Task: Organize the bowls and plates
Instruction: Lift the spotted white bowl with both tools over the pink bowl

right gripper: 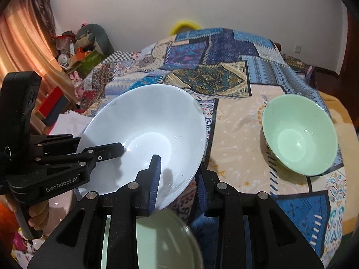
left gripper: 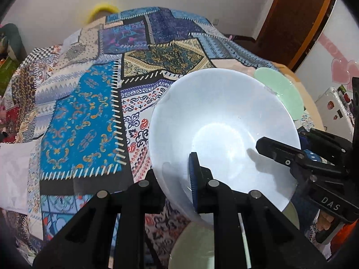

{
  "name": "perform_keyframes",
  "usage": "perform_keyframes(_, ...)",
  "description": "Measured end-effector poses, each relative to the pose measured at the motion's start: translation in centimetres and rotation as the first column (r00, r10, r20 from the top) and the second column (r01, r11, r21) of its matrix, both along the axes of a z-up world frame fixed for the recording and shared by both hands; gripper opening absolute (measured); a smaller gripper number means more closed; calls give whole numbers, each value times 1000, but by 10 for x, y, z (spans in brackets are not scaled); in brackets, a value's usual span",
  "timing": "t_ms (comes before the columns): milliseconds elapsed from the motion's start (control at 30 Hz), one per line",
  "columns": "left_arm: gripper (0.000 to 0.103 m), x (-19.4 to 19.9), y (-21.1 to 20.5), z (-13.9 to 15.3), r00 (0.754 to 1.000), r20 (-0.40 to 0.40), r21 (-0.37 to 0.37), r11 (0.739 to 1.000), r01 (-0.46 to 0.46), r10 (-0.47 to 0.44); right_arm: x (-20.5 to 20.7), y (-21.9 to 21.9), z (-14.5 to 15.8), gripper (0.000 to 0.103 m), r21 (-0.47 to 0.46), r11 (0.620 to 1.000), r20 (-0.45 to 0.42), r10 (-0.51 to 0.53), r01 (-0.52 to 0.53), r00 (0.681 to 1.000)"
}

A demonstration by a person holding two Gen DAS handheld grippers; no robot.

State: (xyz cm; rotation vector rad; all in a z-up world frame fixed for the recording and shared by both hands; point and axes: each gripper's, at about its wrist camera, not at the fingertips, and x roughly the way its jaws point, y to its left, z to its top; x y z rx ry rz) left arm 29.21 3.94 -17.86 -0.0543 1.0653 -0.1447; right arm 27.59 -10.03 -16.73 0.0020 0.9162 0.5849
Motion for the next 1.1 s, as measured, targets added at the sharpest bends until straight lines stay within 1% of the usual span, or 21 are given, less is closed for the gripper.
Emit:
perform_keyframes(333,17,-47,5,36,996,88,-6,1000,-31,31,-31,7,27,27,17,1000,78,13,-14,997)
perform_keyframes(533,17,-74,18,50,989,134,-8,998,-55,55,-49,19,34,27,30,999,103,32,-35,994)
perform_keyframes(633,17,-85,27,54,986,151,-5,997,-73,73,-56,27,36,27,43,998,107,46,-51,993)
perform_keyframes(867,17,-114,52,61,977,171,-24,992,-124,126,-75,46,36,27,68,994,110,80,-87,991)
perform_keyframes(1100,17,-143,71,63,970,188,-10,987,-157,156,-88,66,33,27,90,987,107,121,-130,987)
